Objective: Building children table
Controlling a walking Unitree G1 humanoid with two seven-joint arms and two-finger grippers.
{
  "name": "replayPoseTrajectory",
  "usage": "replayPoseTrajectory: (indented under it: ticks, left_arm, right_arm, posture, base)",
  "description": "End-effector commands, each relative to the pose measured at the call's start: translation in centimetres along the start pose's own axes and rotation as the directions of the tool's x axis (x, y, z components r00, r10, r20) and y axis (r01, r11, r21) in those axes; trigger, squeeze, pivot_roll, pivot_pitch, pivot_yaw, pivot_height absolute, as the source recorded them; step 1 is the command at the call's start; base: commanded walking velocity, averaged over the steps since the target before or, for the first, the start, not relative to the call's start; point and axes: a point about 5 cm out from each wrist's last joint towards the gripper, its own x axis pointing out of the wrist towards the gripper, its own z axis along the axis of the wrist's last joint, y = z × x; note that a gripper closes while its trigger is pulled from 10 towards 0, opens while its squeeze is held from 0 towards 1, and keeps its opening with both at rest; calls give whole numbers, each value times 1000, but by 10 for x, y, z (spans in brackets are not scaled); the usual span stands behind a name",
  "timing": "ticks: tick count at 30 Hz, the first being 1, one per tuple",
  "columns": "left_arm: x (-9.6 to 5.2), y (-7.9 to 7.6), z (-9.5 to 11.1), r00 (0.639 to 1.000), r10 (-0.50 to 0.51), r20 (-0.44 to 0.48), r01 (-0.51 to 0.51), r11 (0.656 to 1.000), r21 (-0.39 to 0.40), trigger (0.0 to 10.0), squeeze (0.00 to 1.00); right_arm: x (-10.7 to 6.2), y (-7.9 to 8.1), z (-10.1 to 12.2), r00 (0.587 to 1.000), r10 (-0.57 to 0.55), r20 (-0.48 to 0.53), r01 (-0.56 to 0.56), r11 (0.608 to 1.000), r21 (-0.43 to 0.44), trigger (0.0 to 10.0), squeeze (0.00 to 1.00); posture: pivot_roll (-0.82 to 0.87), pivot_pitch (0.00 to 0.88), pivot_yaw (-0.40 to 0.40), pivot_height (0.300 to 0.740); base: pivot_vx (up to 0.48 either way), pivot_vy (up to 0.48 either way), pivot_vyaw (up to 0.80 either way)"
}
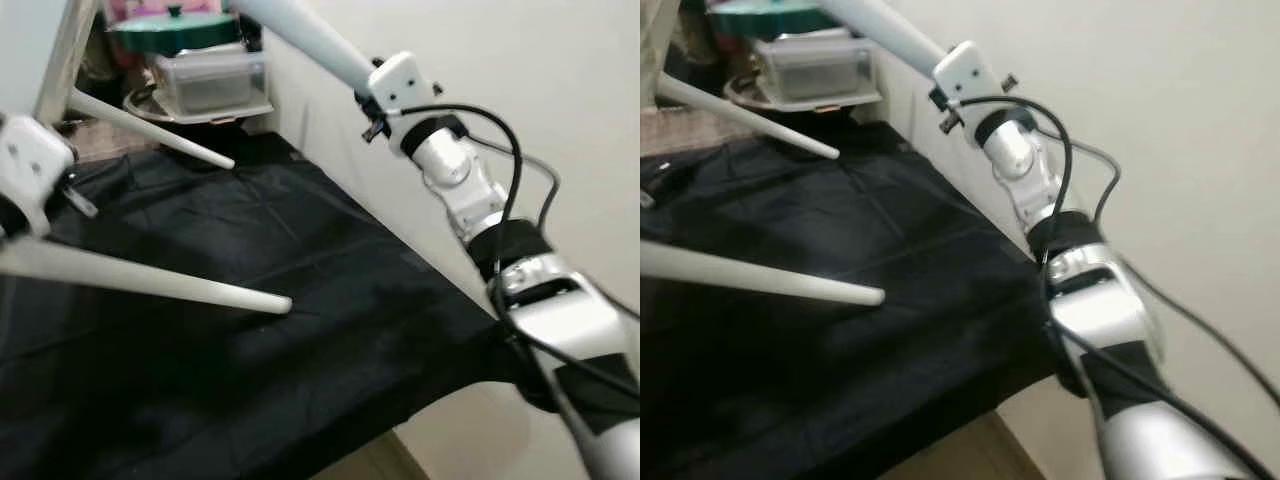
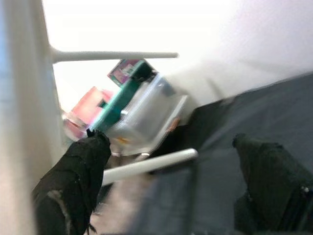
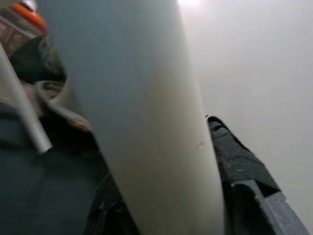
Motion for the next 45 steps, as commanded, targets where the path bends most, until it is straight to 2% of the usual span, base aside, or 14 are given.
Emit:
replayPoseTrajectory:
  ticks: [1,4,6,7,11,18,19,23,24,25,26,35,38,45]
  left_arm:
    - [-1,53,5,992,97,-82,-89,991,99,10000,0]
    - [3,58,10,993,90,-77,-82,991,109,10000,0]
    - [8,63,18,995,79,-68,-70,989,129,10000,0]
    - [18,66,32,999,23,-44,-15,985,171,10000,0]
    - [31,56,44,998,-66,2,65,981,183,10000,0]
    - [28,7,30,972,-207,108,199,976,86,10000,0]
    - [24,-6,22,970,-214,116,208,976,57,10000,0]
    - [12,-40,5,964,-236,124,239,971,-8,10000,0]
    - [6,-59,-2,961,-245,124,254,966,-54,10000,0]
    - [6,-59,-2,961,-245,124,254,966,-54,10000,0]
    - [-10,-95,-15,971,-212,110,227,962,-149,10000,0]
    - [-41,-136,-18,997,-54,51,68,943,-325,10000,0]
    - [-61,-166,-17,994,95,-56,-110,864,-491,10000,0]
    - [-80,-193,-14,981,135,-139,-191,791,-582,10000,0]
  right_arm:
    - [-37,29,-89,909,15,-416,179,888,424,0,0]
    - [-41,43,-93,901,55,-429,166,871,461,0,0]
    - [-45,65,-92,900,120,-419,118,859,499,0,0]
    - [-60,108,-86,879,253,-405,45,801,598,0,0]
    - [-74,136,-70,884,331,-331,-76,798,597,0,0]
    - [-74,126,-65,902,313,-296,-97,817,568,0,0]
    - [-75,125,-64,902,320,-289,-113,821,560,10000,0]
    - [-83,117,-60,913,321,-254,-131,817,561,10000,16]
    - [-85,113,-59,918,316,-238,-126,805,580,10000,1000]
    - [-85,113,-59,918,316,-238,-126,805,580,10000,1000]
    - [-90,105,-58,929,299,-219,-114,793,599,10000,1000]
    - [-100,88,-56,941,289,-175,-119,767,630,10000,1000]
    - [-123,70,-69,937,282,-208,-81,752,654,10000,1000]
    - [-147,55,-74,933,272,-236,-58,761,646,10000,1000]
  posture:
    - [116,0,-11,740]
    - [117,0,-8,740]
    - [114,0,1,740]
    - [106,0,5,740]
    - [93,0,17,740]
    - [53,0,22,740]
    - [44,0,17,740]
    - [39,0,8,740]
    - [38,0,-5,740]
    - [38,0,-5,740]
    - [33,0,-10,740]
    - [46,0,-38,740]
    - [38,0,-51,740]
    - [32,0,-57,740]
  base:
    - [0,0,0]
    - [0,0,0]
    - [0,0,0]
    - [0,0,0]
    - [0,0,0]
    - [0,0,0]
    - [0,0,0]
    - [0,0,0]
    - [0,0,0]
    - [0,0,0]
    - [0,0,0]
    - [0,0,0]
    - [0,0,0]
    - [0,0,0]
